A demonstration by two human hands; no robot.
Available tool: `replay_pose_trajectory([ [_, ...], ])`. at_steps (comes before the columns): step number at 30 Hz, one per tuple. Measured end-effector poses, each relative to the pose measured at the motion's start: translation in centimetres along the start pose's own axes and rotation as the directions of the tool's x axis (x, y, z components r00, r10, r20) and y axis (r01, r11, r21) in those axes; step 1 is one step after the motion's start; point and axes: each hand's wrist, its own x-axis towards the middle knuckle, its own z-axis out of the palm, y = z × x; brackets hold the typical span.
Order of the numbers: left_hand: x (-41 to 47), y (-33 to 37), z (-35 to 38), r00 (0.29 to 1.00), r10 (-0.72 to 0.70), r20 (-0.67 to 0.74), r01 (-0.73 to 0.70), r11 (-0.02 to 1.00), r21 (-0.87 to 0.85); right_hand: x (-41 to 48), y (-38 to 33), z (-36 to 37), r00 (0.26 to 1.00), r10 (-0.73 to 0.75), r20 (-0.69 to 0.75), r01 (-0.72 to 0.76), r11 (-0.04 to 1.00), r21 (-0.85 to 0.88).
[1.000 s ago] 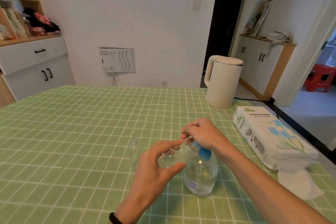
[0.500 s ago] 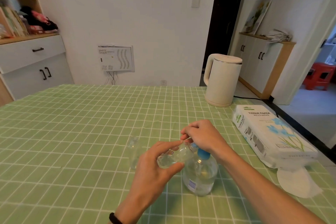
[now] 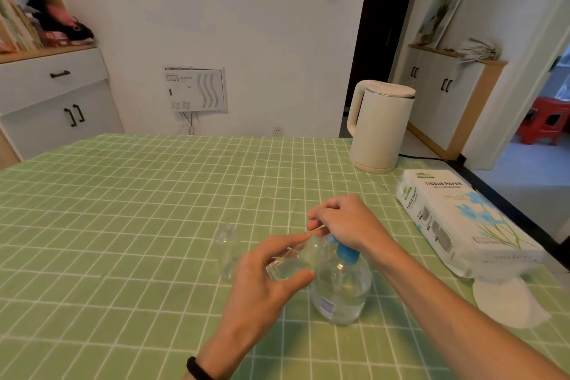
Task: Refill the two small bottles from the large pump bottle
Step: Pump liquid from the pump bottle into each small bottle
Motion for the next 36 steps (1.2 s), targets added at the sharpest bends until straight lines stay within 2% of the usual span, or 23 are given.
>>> replay_pose_trajectory([
  [10, -0.3, 0.4, 0.0, 1.000, -0.011, -0.002, 0.011, 1.000, 0.018, -0.6, -0.1, 0.0, 1.000, 0.006, 0.004, -0.006, 1.000, -0.024],
  [15, -0.1, 1.0, -0.3, 1.000, 0.008, -0.007, -0.008, 1.000, 0.025, -0.7, -1.4, -0.6, 0.999, -0.014, 0.030, 0.018, 0.992, -0.127],
  [21, -0.1, 0.9, -0.2, 1.000, 0.009, -0.007, -0.009, 1.000, 0.030, -0.2, -0.8, -0.4, 1.000, -0.011, -0.007, 0.011, 0.999, -0.041],
  [36, -0.2, 0.4, -0.1, 1.000, 0.007, -0.004, -0.007, 0.999, 0.052, -0.6, -0.3, -0.1, 1.000, -0.009, 0.004, 0.010, 0.999, -0.053],
])
